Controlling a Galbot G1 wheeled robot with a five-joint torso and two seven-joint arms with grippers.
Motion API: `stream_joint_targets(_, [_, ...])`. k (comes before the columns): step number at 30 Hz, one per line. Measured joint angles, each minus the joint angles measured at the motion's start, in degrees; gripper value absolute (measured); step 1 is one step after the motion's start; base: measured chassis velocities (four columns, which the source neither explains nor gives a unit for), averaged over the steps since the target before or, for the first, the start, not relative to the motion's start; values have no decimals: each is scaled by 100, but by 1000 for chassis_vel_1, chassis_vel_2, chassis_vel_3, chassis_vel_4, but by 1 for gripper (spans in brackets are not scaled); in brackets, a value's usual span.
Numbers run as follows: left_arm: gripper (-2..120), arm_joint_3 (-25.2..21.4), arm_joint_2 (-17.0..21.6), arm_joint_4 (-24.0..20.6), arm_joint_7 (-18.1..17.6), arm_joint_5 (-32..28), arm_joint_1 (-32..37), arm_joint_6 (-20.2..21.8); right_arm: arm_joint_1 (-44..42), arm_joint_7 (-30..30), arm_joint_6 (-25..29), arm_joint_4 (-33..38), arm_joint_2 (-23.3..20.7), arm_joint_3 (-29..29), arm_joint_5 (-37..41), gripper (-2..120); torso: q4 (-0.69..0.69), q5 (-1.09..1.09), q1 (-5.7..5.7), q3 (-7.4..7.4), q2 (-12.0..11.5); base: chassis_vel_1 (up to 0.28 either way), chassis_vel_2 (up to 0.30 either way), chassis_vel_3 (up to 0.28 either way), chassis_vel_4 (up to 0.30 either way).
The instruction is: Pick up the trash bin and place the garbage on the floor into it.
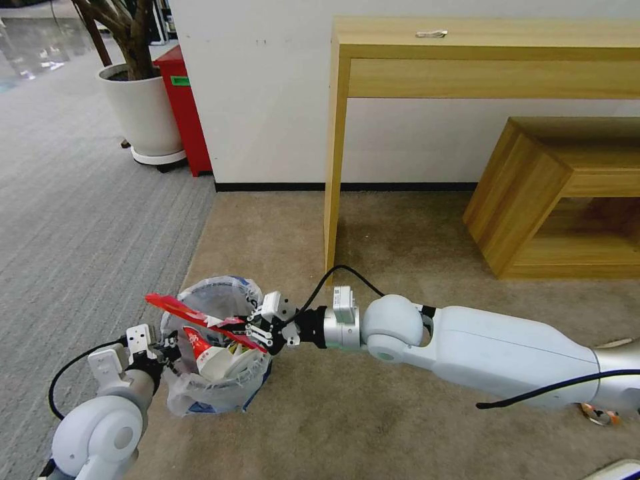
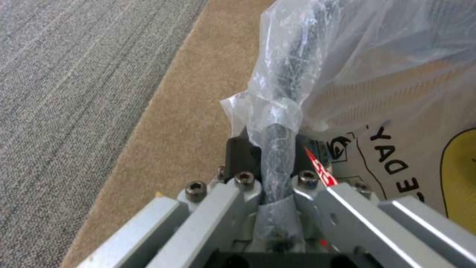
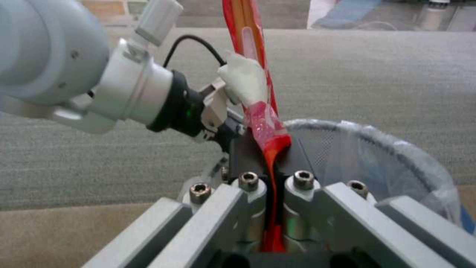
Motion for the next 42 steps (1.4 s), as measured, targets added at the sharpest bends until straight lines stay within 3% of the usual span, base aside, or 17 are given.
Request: stream_joint_targets(42, [0,80,-74,-495,12,125,282,31,22,184,265,-594,678,-244,-162,0,0,0,0,0,0,0,0,0,0])
